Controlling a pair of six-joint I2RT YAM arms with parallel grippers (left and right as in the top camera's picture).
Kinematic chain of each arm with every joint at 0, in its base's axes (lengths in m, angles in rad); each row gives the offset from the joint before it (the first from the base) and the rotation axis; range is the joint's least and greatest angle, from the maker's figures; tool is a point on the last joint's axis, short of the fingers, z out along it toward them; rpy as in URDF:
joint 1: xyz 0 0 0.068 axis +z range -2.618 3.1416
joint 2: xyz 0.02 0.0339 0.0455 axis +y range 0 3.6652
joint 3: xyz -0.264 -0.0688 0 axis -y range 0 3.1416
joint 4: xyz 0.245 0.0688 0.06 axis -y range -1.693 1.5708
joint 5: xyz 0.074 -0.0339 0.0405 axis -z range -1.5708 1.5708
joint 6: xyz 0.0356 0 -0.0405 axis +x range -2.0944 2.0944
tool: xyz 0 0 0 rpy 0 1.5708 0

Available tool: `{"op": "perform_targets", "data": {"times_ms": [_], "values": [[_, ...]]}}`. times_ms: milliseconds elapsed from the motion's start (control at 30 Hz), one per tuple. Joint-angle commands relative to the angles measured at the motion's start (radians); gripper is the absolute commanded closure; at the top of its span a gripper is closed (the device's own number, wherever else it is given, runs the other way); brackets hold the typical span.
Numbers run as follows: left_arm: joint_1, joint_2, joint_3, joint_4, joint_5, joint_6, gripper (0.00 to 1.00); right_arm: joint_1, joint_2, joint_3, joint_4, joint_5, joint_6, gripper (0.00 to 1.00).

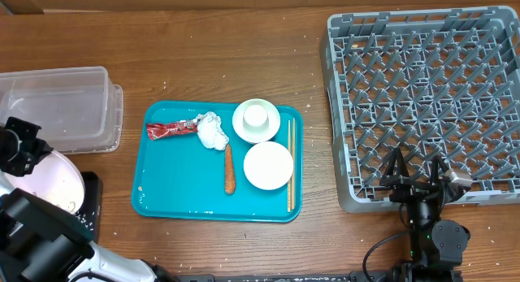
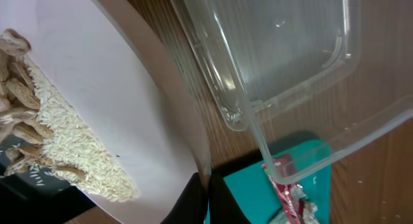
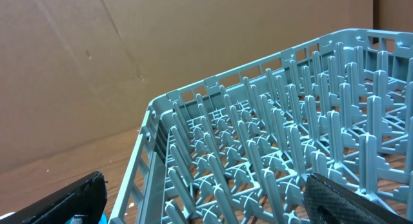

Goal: Sort waste into correct bins and load items into the dishwasher
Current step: 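Tilt the plate over the black tray to dump rice and shells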

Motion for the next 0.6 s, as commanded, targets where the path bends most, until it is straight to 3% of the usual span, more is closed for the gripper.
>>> {"op": "perform_targets", "data": {"times_ms": [0,333,567], "values": [[0.037,-0.040,0.034,0.001,0.102,0.050,0.96,-0.006,-0.010,-0.010,0.006,0.010,-0.006,0.00],[0.145,-0.040,0.034,0.004,0.360,0.113,0.96,-0.006,-0.010,-0.010,0.006,0.010,-0.006,0.00],[0.168,-0.040,0.034,-0.007,0.397,0.116,0.96,-0.006,-0.010,-0.010,0.006,0.010,-0.006,0.00]]}}
